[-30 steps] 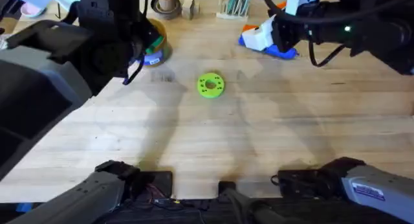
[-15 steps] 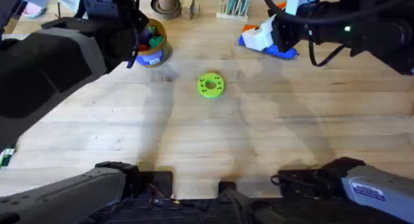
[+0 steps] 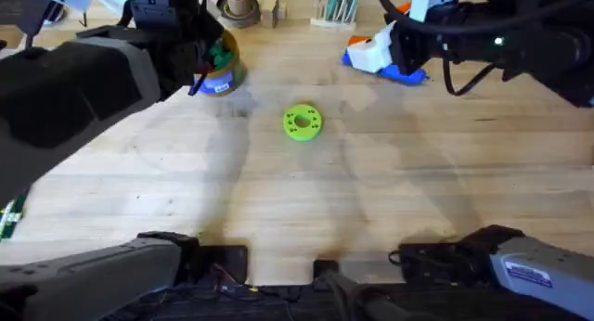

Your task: Pick up the gripper from the table and insert it into the empty holder that is missing its gripper. Then pick up a screw, insert it into the mounting hole, and use the screwdriver to tighten it. Finally, clean up the table by picking up the vegetable and placing it into the bucket.

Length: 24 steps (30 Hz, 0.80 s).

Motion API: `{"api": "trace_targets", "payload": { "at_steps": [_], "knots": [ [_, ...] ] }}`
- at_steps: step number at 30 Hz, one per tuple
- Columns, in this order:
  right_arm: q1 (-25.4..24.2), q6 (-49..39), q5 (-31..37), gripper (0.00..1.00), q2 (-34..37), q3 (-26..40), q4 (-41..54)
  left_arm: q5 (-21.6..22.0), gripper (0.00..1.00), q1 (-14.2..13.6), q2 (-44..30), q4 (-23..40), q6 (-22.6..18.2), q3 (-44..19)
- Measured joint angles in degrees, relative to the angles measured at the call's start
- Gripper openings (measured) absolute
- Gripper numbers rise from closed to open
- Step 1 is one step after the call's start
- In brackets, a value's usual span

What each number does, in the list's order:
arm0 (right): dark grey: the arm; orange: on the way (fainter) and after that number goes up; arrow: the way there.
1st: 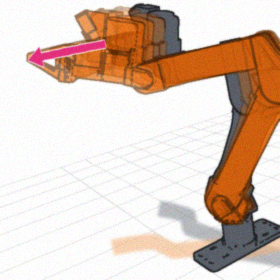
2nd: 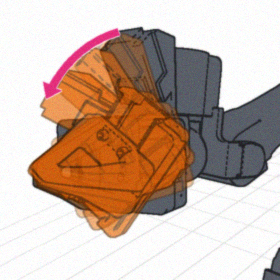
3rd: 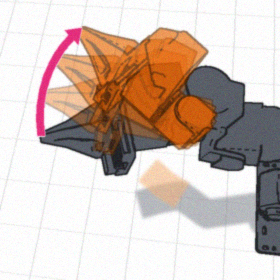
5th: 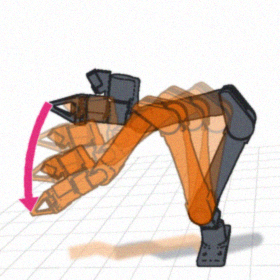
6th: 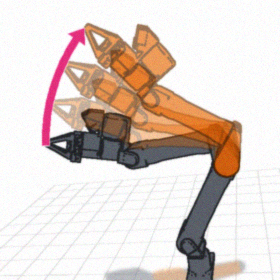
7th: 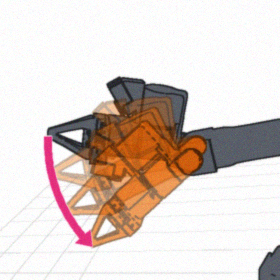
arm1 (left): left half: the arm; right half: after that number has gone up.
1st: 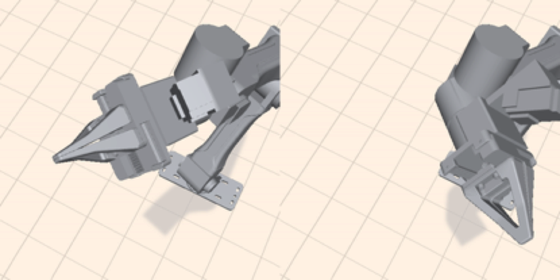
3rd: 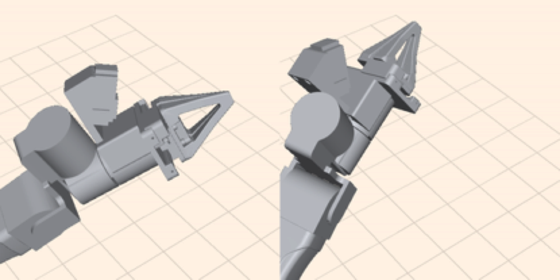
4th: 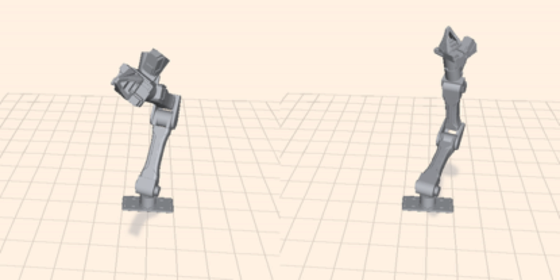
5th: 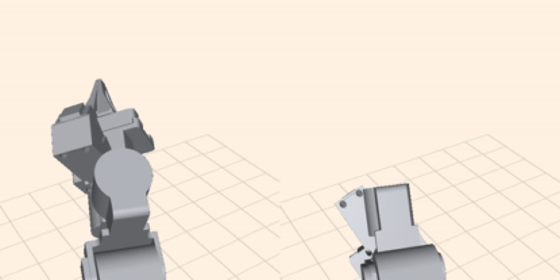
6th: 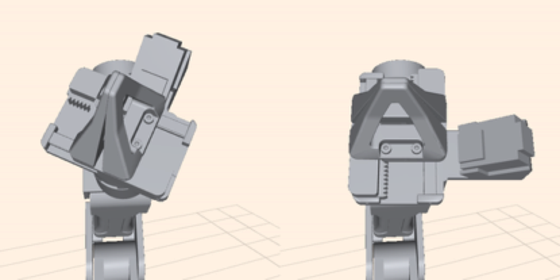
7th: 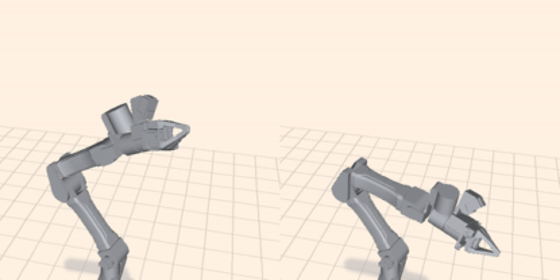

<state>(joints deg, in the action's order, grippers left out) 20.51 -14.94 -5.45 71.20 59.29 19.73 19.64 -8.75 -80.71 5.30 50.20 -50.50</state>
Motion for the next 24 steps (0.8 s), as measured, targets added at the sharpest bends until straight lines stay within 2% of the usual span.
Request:
{"api": "trace_targets", "payload": {
  "at_steps": [4, 6, 11, 14, 18, 24],
  "knots": [
    [0.0, -0.02, 0.0, 0.78, 0.0, 0.0, 0.0, -0.4, 0.868, 0.0, 0.0, -0.15, -0.01, 0.0],
    [0.0, -0.02, 0.0, 0.78, 0.0, 0.0, 0.0, -0.83, 0.981, 0.0, 0.07, -0.12, -0.59, 0.0],
    [0.0, -0.02, 0.0, 0.78, 0.0, 0.0, 0.0, -3.16, 0.994, 0.0, 1.66, 0.57, -4.71, 0.0],
    [0.0, -0.02, 0.0, 0.78, 0.0, 0.0, 0.02, -3.87, 0.995, 0.0, 5.35, 2.82, -7.69, 0.0],
    [0.0, -0.02, 0.0, 0.78, 0.0, 0.0, 0.02, -4.54, 0.995, -0.01, 13.52, 7.56, -12.14, 0.0],
    [0.0, -0.02, 0.0, 0.78, 0.0, 0.0, 0.0, -5.08, 0.997, -0.11, 28.22, 18.62, -18.15, -0.02]
  ]
}}
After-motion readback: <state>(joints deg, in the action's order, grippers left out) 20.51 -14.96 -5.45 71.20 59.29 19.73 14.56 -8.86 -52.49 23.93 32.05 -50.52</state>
